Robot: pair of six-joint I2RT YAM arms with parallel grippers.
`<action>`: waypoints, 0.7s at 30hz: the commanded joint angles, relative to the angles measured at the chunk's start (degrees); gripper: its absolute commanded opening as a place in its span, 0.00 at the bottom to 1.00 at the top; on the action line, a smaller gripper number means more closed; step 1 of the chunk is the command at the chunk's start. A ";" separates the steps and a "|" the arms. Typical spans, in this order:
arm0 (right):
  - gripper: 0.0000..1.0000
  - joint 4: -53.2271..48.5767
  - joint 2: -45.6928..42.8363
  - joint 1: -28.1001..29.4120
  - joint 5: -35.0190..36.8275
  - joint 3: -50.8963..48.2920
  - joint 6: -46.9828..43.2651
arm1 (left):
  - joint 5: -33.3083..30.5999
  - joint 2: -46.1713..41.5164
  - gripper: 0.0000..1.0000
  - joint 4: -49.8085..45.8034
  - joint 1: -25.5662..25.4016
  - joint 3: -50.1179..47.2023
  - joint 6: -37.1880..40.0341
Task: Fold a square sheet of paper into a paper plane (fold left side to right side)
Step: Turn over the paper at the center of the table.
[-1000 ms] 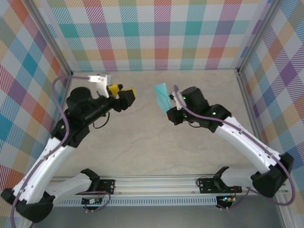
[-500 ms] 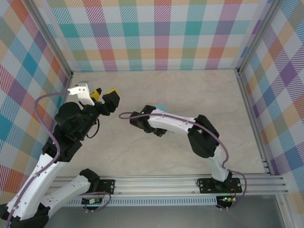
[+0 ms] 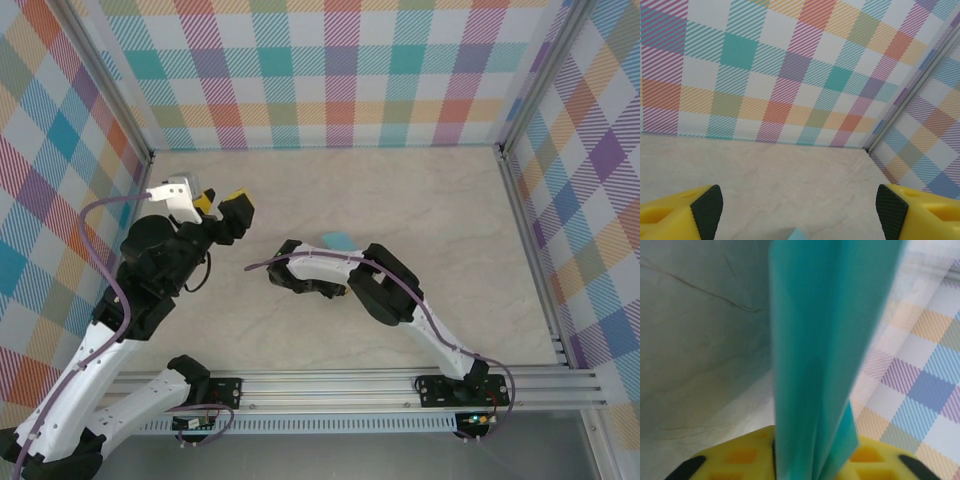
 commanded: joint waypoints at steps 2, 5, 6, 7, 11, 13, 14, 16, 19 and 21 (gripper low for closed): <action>0.48 3.75 -4.92 1.98 -7.58 -3.07 -4.16 | 1.11 0.87 0.83 0.41 -0.78 -1.04 -1.24; 0.62 9.05 -12.39 2.62 -14.96 -7.72 -5.26 | 2.26 2.18 0.84 0.39 -0.77 -1.38 -2.53; 0.66 10.19 -14.97 2.58 -16.43 -9.11 -4.91 | 2.57 2.73 0.85 -0.49 -0.79 -1.52 -3.12; 0.71 10.91 -18.16 2.60 -17.37 -10.69 -4.22 | 2.60 3.38 0.86 -1.57 -0.77 -1.68 -3.75; 0.90 14.29 -29.83 2.46 -19.03 -17.24 -2.47 | 3.72 6.52 0.90 -0.65 -0.69 -3.52 -8.19; 1.00 17.05 -36.66 1.58 -20.19 -21.44 -1.86 | 5.95 9.28 0.92 2.34 -0.52 -5.17 -11.15; 1.00 18.56 -39.61 0.76 -21.19 -23.42 -1.77 | 7.19 10.87 0.93 2.83 -0.38 -5.52 -12.08; 1.00 23.60 -46.81 -2.34 -24.93 -28.59 -1.76 | 10.25 15.66 0.93 3.45 -0.08 -5.58 -14.42; 1.00 33.14 -57.85 -8.79 -32.91 -37.53 -1.75 | 17.37 24.05 0.93 7.40 0.11 -5.59 -17.96; 1.00 39.86 -65.46 -14.31 -39.72 -44.70 -1.68 | 21.94 30.01 0.92 10.51 0.11 -5.70 -20.28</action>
